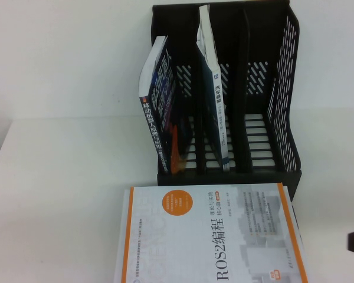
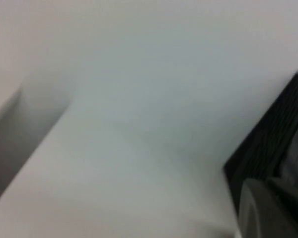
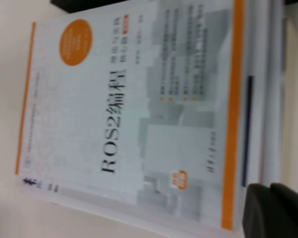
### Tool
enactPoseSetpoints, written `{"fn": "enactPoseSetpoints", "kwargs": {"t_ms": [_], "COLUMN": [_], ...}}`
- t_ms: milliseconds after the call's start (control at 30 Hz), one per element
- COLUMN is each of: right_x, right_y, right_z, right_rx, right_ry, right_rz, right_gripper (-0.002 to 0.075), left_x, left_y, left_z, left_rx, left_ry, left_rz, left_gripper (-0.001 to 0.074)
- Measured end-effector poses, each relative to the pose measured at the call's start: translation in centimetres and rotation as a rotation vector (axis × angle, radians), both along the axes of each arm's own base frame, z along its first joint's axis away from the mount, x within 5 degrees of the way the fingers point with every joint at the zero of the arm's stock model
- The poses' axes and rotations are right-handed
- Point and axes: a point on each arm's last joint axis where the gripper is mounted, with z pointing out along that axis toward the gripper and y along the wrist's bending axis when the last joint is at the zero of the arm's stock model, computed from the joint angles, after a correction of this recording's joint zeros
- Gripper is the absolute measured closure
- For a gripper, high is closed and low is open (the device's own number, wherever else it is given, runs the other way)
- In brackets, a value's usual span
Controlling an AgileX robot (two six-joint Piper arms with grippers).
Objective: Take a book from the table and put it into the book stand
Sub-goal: Push book with right arm
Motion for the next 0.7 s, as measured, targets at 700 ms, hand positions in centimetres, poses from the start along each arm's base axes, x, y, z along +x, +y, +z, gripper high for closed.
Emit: {"fn": "enactPoseSetpoints", "kwargs": {"t_ms": [700], "right_x": [6.0], "right_y": [2.3], "right_z": [-7.9], "right_rx": [-0.066], "right_ry": [0.139], "right_rz": [0.082], "right_gripper": [0.0728], "left_x": [6.7], "left_y": [-3.5], "left_z": [-0.3], "left_rx": [-0.119], "left_ry": [0.52], "left_rz": [-0.436], "left_gripper": [0.0737]}}
